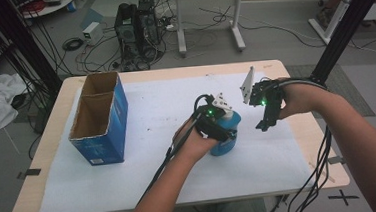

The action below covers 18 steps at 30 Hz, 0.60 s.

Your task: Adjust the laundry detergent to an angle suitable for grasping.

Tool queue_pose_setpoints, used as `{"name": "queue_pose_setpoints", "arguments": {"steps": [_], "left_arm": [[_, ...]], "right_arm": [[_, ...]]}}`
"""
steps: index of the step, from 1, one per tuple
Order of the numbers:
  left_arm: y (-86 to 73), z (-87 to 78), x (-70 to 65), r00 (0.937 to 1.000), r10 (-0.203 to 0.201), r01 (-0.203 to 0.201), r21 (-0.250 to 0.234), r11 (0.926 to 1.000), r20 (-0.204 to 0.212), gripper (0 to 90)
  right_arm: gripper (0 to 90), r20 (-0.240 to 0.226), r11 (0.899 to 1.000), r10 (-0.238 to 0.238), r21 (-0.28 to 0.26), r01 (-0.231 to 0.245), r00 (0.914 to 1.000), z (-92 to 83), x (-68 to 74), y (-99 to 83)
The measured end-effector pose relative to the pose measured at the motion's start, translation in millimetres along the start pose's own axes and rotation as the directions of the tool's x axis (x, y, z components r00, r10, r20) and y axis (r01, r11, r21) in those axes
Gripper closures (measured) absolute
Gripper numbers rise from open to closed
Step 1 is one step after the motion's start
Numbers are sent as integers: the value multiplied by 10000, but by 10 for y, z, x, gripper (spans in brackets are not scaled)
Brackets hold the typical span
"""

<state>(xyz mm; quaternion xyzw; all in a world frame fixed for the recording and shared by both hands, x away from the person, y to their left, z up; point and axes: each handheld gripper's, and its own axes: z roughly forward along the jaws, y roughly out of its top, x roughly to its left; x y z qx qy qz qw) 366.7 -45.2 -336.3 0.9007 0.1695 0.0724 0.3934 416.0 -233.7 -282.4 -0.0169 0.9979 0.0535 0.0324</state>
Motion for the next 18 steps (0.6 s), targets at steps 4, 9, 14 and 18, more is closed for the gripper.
{"name": "queue_pose_setpoints", "arguments": {"steps": [4,9,14,18], "left_arm": [[-10,-15,6,10000,-26,27,84,10000,-57,379],[-6,-17,1,9998,62,-61,71,10000,-168,389],[-5,-8,-26,9993,-67,72,119,9999,-370,407],[0,-14,-30,9985,15,-3,221,9998,-544,415]], "right_arm": [[131,-79,9998,194,-97,-195,9998,11,4,4],[131,-5,10000,46,-7,-46,10000,5,-9,-6],[131,-7,10000,69,3,-69,10000,12,-7,-2],[131,-1,10000,14,-9,-14,10000,14,-8,6]]}}
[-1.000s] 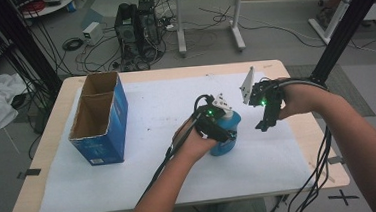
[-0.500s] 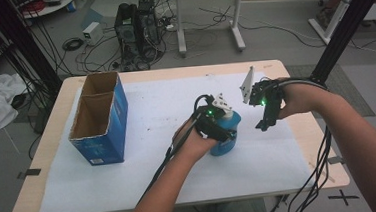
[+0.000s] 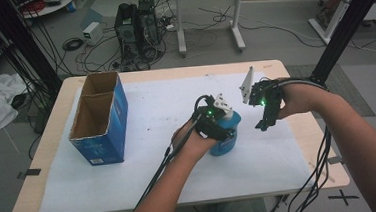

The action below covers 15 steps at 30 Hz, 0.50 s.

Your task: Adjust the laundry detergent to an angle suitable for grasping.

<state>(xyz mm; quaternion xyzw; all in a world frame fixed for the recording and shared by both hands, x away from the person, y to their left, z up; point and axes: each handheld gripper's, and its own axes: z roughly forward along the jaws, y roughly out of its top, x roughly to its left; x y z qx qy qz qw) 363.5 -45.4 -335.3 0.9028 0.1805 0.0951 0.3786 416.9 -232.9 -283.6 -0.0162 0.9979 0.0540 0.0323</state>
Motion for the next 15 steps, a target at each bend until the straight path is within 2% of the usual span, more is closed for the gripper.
{"name": "queue_pose_setpoints", "arguments": {"steps": [3,5,7,9,10,11,13,15], "left_arm": [[0,-5,-20,9999,-119,119,15,9999,-74,417],[5,3,-48,9996,-197,194,-164,9997,-197,418],[16,-28,-45,9990,201,-201,-9,9998,-390,418],[17,-37,-48,9991,118,-124,-144,9998,-398,419],[24,-62,-35,9991,230,-232,-51,9997,-354,420],[29,-79,-42,9997,50,-56,-264,9996,-258,421],[34,-96,-41,9997,56,-62,-236,9997,-240,422],[48,-137,-36,9994,289,-290,-54,9996,-191,422]], "right_arm": [[131,16,10000,6,16,-6,10000,1,4,1],[130,43,10000,-80,31,80,10000,-2,-2,-5],[131,18,10000,42,-11,-42,10000,-6,9,-11],[131,68,10000,-75,34,75,9999,-11,2,-15],[131,49,10000,47,6,-47,10000,-14,15,-19],[131,45,10000,14,-15,-14,10000,-12,12,-19],[131,50,10000,62,-5,-62,10000,-13,18,-16],[131,60,10000,35,-17,-35,10000,-15,20,-12]]}}
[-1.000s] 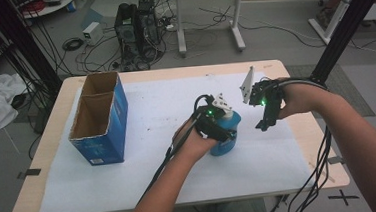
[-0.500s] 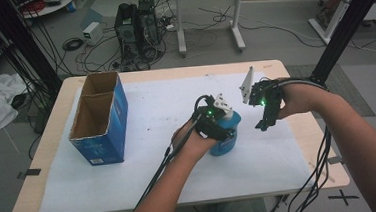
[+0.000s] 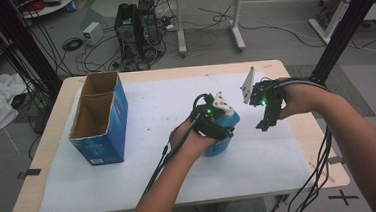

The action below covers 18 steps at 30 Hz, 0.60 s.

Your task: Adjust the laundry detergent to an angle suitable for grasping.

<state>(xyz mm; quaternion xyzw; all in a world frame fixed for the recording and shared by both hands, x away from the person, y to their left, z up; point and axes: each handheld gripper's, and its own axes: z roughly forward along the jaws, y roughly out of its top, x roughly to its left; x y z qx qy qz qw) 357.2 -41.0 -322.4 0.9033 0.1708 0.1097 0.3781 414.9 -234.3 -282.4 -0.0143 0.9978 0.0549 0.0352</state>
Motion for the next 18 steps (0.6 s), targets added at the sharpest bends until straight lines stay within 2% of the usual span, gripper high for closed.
{"name": "queue_pose_setpoints", "arguments": {"steps": [2,4,6,7,9,10,11,12,13,14,15,16,18], "left_arm": [[9,-47,17,9998,150,-149,-28,9999,120,423],[7,-59,21,9998,27,-23,-179,9998,217,423],[5,-119,72,9980,130,-114,-263,9996,613,424],[5,-119,72,9980,130,-114,-263,9996,613,424],[-5,-170,134,9942,227,-193,-330,9993,1056,424],[-5,-170,134,9942,227,-193,-330,9993,1056,424],[-10,-189,165,9922,336,-305,-278,9992,1198,424],[-20,-196,181,9909,242,-180,-482,9987,1321,424],[-32,-232,231,9875,481,-427,-392,9983,1500,425],[-32,-232,231,9875,481,-427,-392,9983,1500,424],[-40,-250,265,9839,610,-549,-407,9977,1682,424],[-49,-251,268,9831,436,-351,-507,9981,1776,424],[-60,-281,332,9753,739,-647,-503,9966,2083,425]], "right_arm": [[131,22,10000,-77,13,77,10000,-1,-3,1],[131,3,10000,-46,11,46,10000,-2,3,4],[131,10,10000,-52,9,52,10000,-4,6,5],[131,19,10000,-54,7,54,10000,-4,9,6],[131,17,10000,-35,9,35,10000,-5,13,7],[131,18,10000,-26,12,26,10000,-6,15,7],[131,18,10000,-26,12,26,10000,-6,15,7],[131,54,10000,-11,19,11,10000,-10,19,5],[131,83,10000,-45,46,44,10000,-15,19,2],[131,83,10000,-45,46,44,10000,-15,19,2],[131,54,9999,57,94,-57,10000,-21,29,1],[131,172,9999,100,80,-101,9998,-27,31,-2],[131,233,9999,147,66,-149,9996,-28,32,-2]]}}
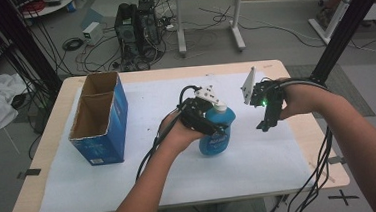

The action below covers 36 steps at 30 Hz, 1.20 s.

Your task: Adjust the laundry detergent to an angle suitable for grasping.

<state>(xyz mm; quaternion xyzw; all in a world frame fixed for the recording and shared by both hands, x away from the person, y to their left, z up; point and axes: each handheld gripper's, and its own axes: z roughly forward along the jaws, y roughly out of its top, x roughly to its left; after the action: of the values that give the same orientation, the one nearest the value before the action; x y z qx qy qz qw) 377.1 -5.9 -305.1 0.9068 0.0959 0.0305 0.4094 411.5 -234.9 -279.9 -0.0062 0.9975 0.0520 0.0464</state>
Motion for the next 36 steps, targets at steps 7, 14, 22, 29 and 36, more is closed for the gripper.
{"name": "queue_pose_setpoints", "arguments": {"steps": [7,14,22,29,36], "left_arm": [[-22,-79,68,9967,508,-490,-294,9984,641,424],[-54,-123,118,9934,930,-926,-84,9957,669,424],[-161,-141,256,9910,1225,-1226,-3,9925,536,424],[-291,-143,370,9918,1155,-1135,-384,9928,550,424],[-381,-101,429,9898,1269,-1255,-252,9918,640,424]], "right_arm": [[131,-136,9999,-122,-34,122,9998,3,14,1],[131,-166,9997,-238,-41,237,9996,1,26,6],[131,-146,9999,55,-119,-56,9999,10,63,33],[131,-154,10000,-6,-70,4,9999,27,60,54],[131,-182,9999,-157,-71,156,9997,34,48,65]]}}
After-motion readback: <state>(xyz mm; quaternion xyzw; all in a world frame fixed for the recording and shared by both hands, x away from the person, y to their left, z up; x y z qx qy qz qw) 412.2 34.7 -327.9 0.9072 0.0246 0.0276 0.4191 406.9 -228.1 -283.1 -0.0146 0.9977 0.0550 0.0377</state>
